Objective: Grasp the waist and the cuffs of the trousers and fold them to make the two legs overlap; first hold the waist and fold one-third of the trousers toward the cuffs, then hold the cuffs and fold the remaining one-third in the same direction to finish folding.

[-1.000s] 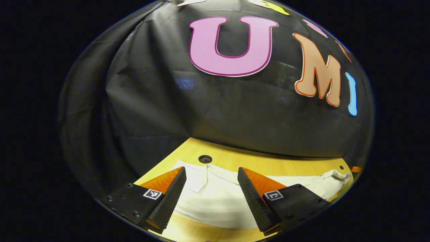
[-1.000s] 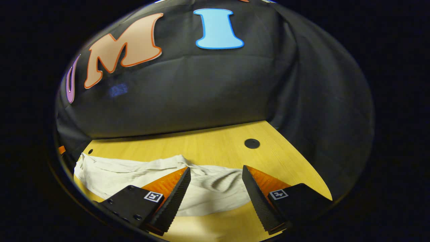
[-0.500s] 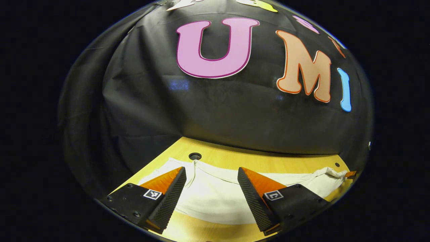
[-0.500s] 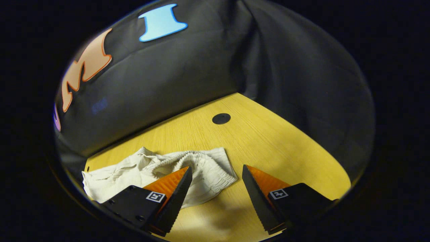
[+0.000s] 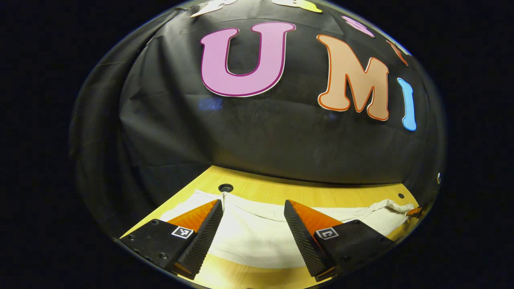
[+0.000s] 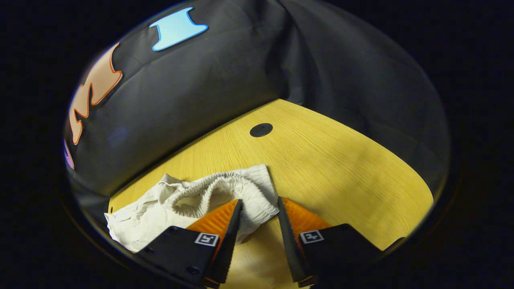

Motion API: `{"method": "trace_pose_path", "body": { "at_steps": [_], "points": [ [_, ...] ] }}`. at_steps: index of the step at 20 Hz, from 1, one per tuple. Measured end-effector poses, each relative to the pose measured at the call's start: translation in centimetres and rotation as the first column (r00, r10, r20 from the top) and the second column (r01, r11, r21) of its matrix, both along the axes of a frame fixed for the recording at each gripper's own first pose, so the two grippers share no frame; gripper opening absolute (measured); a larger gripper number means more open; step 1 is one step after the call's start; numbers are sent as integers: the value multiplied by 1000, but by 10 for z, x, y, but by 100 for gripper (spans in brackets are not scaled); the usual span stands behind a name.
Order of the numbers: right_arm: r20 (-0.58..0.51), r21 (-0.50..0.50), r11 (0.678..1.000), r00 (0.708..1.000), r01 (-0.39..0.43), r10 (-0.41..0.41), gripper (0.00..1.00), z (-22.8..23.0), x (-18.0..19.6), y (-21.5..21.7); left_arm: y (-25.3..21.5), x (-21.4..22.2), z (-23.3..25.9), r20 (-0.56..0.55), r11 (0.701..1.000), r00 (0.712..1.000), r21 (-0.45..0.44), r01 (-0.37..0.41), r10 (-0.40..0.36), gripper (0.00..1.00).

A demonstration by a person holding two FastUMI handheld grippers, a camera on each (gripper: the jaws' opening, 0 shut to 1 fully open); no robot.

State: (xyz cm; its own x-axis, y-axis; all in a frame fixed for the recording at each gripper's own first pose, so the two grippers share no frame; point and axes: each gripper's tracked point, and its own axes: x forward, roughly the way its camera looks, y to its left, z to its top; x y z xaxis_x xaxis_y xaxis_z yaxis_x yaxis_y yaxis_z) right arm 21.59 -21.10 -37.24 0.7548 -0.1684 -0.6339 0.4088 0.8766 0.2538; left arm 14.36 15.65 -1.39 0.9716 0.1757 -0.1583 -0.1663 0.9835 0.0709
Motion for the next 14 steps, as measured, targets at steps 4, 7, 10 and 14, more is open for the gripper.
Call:
{"method": "trace_pose_path", "body": {
  "at_steps": [4,7,10,14],
  "points": [
    [41,-20,1000,999,4,-3,17,15,8,-1,-3,0,1,-6,1000,1000,16,8,-8,94],
    [66,-29,1000,998,-11,13,15,30,5,4,-3,0,1,-13,1000,1000,16,10,-9,94],
    [97,-65,997,994,-48,54,10,63,-4,16,-4,0,1,-6,1000,1000,0,24,-24,94],
    [156,-108,991,984,-73,89,16,99,-4,42,-8,-3,0,-22,998,998,16,65,-64,94]
  ]
}}
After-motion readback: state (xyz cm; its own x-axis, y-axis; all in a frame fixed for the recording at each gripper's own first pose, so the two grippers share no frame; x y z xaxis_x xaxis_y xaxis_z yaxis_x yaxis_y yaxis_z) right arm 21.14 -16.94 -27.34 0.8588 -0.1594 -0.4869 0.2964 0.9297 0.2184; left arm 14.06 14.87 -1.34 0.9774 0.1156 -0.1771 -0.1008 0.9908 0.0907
